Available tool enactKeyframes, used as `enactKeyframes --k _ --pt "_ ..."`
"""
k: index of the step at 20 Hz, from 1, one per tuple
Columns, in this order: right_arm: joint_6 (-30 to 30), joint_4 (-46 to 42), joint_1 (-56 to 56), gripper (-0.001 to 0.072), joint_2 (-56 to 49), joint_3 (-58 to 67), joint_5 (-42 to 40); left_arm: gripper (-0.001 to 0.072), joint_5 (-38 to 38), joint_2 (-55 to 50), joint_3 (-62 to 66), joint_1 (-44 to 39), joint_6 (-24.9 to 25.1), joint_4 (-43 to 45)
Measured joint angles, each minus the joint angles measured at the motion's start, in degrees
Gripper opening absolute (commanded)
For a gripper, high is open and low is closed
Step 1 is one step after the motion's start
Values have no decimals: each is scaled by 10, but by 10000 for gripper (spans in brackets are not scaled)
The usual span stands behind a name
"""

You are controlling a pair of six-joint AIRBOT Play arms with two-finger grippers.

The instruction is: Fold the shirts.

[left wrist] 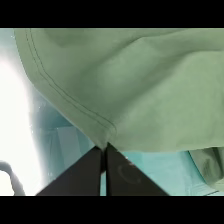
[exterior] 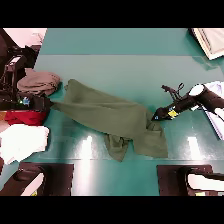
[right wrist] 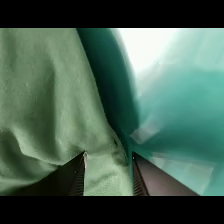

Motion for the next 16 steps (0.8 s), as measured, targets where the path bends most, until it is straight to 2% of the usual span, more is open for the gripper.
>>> enactKeyframes --k 6,7,8,10,11,12,16 --pt "-1 -26 3 291 -6 5 30 25 -1 0 0 0 0 0" --pt "-1 -28 3 204 -6 5 30 25 -1 0 0 0 0 0" --pt "-1 -31 4 171 -7 5 27 25 -1 0 0 0 0 0" --pt "-1 -32 10 151 -7 5 17 25 0 0 0 0 0 0" --pt "-1 -31 15 41 -7 5 12 25 0 0 0 0 0 0" --pt "-1 -32 19 17 -7 5 2 25 1 0 0 0 0 0" --pt "0 -35 36 16 9 9 -36 25 4 0 1 0 0 -2"
